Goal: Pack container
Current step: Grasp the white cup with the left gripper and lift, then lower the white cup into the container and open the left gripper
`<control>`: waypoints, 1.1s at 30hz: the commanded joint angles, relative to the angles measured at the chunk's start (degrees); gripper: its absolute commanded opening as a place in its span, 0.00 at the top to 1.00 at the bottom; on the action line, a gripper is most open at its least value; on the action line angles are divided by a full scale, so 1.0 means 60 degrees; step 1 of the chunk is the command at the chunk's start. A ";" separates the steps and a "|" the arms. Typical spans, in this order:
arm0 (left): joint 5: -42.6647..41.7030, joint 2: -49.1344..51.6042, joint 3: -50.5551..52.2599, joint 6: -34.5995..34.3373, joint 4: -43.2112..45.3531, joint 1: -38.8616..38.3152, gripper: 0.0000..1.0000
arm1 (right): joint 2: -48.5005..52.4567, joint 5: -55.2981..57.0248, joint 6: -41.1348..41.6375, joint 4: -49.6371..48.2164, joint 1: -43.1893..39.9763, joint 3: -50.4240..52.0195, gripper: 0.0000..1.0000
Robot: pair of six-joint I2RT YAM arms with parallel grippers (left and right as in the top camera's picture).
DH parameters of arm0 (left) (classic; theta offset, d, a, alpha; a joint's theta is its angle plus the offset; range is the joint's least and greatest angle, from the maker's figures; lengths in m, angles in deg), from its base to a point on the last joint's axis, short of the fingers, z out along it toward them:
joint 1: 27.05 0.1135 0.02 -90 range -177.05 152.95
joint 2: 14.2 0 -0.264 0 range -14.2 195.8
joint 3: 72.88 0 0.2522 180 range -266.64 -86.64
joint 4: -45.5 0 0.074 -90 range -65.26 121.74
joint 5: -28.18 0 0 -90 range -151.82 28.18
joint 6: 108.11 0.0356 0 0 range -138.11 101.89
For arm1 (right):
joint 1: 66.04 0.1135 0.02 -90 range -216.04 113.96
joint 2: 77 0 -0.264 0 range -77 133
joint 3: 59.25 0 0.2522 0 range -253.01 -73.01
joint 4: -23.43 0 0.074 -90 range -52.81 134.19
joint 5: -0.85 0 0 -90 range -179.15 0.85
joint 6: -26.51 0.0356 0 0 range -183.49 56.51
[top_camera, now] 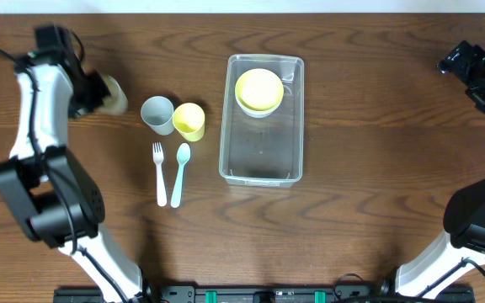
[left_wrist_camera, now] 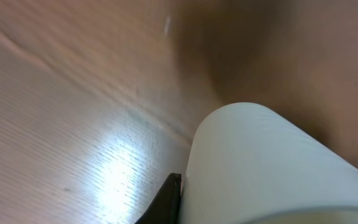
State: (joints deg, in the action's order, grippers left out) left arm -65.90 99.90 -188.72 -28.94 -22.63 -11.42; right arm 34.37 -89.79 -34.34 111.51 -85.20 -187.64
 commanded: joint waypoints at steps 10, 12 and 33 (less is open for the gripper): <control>0.0004 -0.1727 -0.1942 0.2106 -0.0765 -0.4313 0.94 | 0.0055 -0.0004 0.0102 0.0004 -0.0047 0.0036 0.01; 0.0153 -0.1417 -0.1934 0.2608 -0.0816 -0.5206 0.94 | 0.0055 0.0000 0.0106 0.0004 -0.0047 0.0036 0.01; 0.0098 0.1399 -0.1851 0.2863 -0.1610 -0.6790 0.94 | 0.0055 0.0000 0.0106 0.0004 -0.0047 0.0036 0.01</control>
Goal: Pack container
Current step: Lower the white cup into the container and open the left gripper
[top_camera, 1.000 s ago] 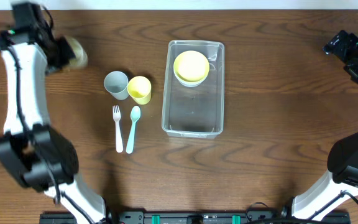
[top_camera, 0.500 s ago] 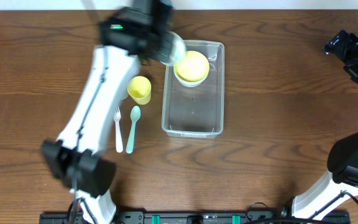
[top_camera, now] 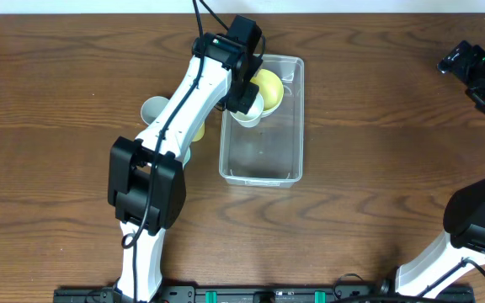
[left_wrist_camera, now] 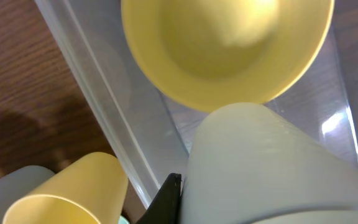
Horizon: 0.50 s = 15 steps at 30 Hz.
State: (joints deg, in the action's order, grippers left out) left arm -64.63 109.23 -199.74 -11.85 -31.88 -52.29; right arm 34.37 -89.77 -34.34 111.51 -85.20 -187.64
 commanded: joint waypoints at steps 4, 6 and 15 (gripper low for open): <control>-0.0109 -0.0157 0.0237 0.0022 0.0073 0.0051 0.84 | 0.0055 -0.0004 0.0102 0.0004 -0.0047 0.0036 0.01; -0.0106 -0.0157 0.0277 0.0022 0.0062 0.0051 0.77 | 0.0055 -0.0004 0.0106 0.0004 -0.0047 0.0036 0.01; -0.0106 -0.0284 0.0266 0.0022 -0.0047 0.0051 0.76 | 0.0055 -0.0004 0.0106 0.0007 -0.0047 0.0036 0.01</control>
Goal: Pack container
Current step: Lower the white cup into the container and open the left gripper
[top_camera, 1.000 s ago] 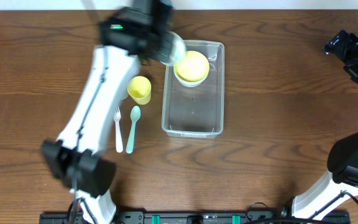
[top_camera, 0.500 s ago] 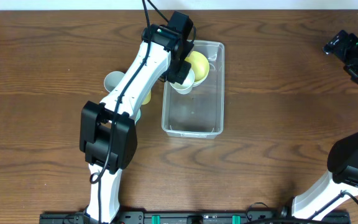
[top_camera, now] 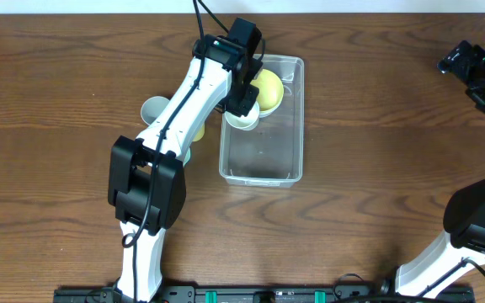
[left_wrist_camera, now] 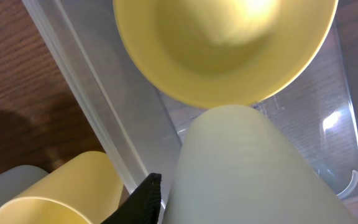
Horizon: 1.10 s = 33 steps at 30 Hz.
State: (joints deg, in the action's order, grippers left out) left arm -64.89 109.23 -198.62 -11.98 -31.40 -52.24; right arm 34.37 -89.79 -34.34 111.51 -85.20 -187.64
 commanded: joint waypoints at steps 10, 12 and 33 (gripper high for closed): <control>-0.0062 -0.1180 0.0073 0.0036 -0.0663 0.0044 0.94 | 0.0055 0.0000 0.0106 0.0004 -0.0047 0.0036 0.01; -0.0066 -0.1242 0.0073 0.0033 -0.0703 0.0040 0.94 | 0.0055 0.0000 0.0102 0.0007 -0.0047 0.0036 0.01; -0.0066 -0.0481 0.1224 0.0036 0.0073 0.0044 0.92 | 0.0055 0.0000 0.0102 0.0007 -0.0047 0.0036 0.01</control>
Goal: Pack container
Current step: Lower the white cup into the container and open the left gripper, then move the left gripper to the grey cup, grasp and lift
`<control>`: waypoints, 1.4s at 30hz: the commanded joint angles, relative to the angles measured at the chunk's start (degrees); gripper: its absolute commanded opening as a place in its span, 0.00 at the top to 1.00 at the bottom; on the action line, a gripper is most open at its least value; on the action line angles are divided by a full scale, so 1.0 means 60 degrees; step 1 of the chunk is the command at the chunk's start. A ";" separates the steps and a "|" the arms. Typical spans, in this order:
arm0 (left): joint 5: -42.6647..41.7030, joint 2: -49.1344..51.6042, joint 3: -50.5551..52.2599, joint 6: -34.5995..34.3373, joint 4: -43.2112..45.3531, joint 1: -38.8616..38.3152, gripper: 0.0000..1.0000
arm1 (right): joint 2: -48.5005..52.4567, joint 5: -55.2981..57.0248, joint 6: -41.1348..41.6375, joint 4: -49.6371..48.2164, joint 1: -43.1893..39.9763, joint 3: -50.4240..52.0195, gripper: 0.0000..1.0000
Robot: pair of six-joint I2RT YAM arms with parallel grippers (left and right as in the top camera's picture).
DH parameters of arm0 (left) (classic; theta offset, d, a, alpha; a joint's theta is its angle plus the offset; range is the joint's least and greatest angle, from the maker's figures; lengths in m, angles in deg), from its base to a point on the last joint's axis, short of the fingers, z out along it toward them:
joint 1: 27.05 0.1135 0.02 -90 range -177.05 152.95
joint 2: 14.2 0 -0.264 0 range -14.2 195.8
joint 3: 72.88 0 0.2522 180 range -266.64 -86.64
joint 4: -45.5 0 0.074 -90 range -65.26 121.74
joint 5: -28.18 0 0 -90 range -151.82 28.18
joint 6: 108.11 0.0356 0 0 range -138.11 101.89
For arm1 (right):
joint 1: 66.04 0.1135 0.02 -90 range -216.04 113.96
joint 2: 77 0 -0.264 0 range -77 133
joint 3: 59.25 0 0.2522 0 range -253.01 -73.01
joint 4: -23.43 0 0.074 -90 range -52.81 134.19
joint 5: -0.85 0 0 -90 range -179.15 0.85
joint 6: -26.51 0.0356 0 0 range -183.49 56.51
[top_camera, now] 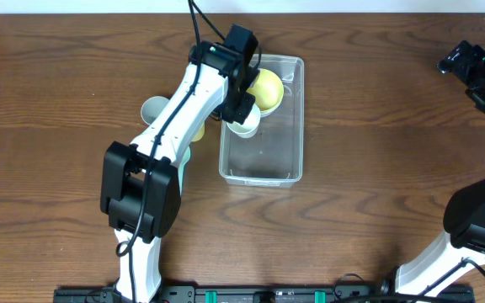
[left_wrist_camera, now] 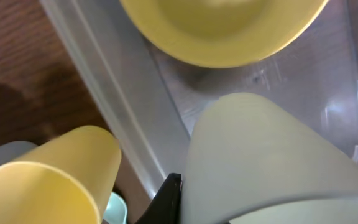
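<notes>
A clear plastic container point(top_camera: 263, 160) stands at mid-table with a yellow bowl point(top_camera: 265, 87) in its far end. My left gripper point(top_camera: 241, 111) hangs over the container's far left part, shut on a cream bowl point(left_wrist_camera: 272, 162) held just beside the yellow bowl point(left_wrist_camera: 222, 31). One black finger point(left_wrist_camera: 167, 199) shows against the cream bowl's side; the other is hidden. The container's left wall point(left_wrist_camera: 120, 106) runs under the wrist. My right gripper point(top_camera: 471, 69) stays at the far right edge, away from everything, its jaws unclear.
Left of the container stand a yellow cup point(left_wrist_camera: 48, 180) and a grey cup point(top_camera: 152, 109), both partly covered by my left arm. A bit of a teal spoon point(left_wrist_camera: 113, 209) shows below the yellow cup. A fork lies hidden under the arm.
The left gripper, still shut on the cream bowl, has shifted slightly toward the container's near end. The yellow bowl now sits higher in the wrist view. The right arm is unchanged.
At first my left gripper held the cream bowl over the bare table at the far left. Then it was over the container's far left corner beside the yellow bowl. It stayed there with small shifts, the bowl still gripped.
</notes>
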State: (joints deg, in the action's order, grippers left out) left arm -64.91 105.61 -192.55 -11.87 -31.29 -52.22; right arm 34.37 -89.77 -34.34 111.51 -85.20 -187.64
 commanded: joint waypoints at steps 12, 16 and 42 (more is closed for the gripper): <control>-0.0055 -0.0270 -0.0645 -0.0091 -0.0288 0.0277 0.73 | 0.0055 -0.0004 0.0106 0.0004 -0.0047 0.0036 0.01; 0.0248 -0.1078 -0.1719 -0.0423 -0.0667 0.0765 0.64 | 0.0055 -0.0004 0.0102 0.0004 -0.0047 0.0036 0.01; -0.0630 0.0860 -0.1118 -0.1698 -0.1308 0.4914 0.40 | 0.0055 -0.0007 0.0106 0.0004 -0.0047 0.0036 0.01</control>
State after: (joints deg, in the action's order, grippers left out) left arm -67.78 110.31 -199.04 -21.33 -38.81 -22.63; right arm 34.37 -89.77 -34.34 111.51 -85.20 -187.64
